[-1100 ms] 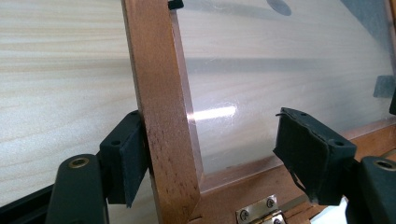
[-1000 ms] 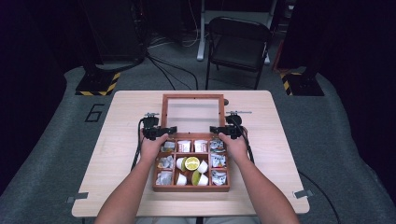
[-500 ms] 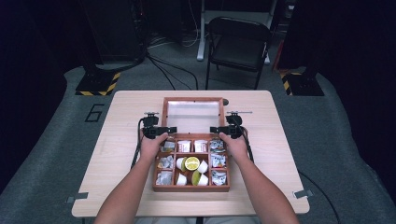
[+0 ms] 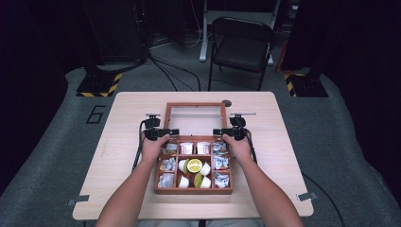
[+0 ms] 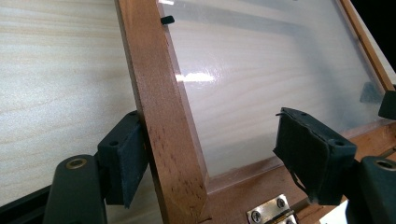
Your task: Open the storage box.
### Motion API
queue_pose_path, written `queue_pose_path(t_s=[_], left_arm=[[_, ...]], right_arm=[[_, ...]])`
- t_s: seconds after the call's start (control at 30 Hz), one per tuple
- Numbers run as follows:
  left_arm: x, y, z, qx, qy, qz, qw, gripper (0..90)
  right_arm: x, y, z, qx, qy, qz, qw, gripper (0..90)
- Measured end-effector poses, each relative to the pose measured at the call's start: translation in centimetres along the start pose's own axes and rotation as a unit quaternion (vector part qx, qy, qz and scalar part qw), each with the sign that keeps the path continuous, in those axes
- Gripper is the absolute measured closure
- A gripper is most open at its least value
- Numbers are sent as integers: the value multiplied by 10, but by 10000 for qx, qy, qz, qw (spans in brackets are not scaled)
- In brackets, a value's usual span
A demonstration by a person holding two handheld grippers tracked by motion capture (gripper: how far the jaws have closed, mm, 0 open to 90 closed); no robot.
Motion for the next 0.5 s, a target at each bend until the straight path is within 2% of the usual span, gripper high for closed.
queue_pose_path(t_s=[0.17, 0.37, 0.5], left_arm=[[0, 0, 0, -27, -27, -1, 10000, 267], [0, -1, 0, -41, 31, 12, 10000, 264], [0, -1, 0, -118, -38, 41, 9999, 256]], right_arm=[[0, 0, 0, -10, -19, 25, 10000, 322], [1, 0, 0, -18, -125, 53, 9999, 322], [1, 0, -1, -22, -94, 53, 9999, 322]])
Point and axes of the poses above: each handheld gripper's, and its own axes: y roughly backward along the jaws, x roughly out of its underside, z roughly to its left, the point moved 5 cm from there along -y, roughly forward along the jaws, and after that the axes turned 9 degrees about -x, right-handed, at the moved point
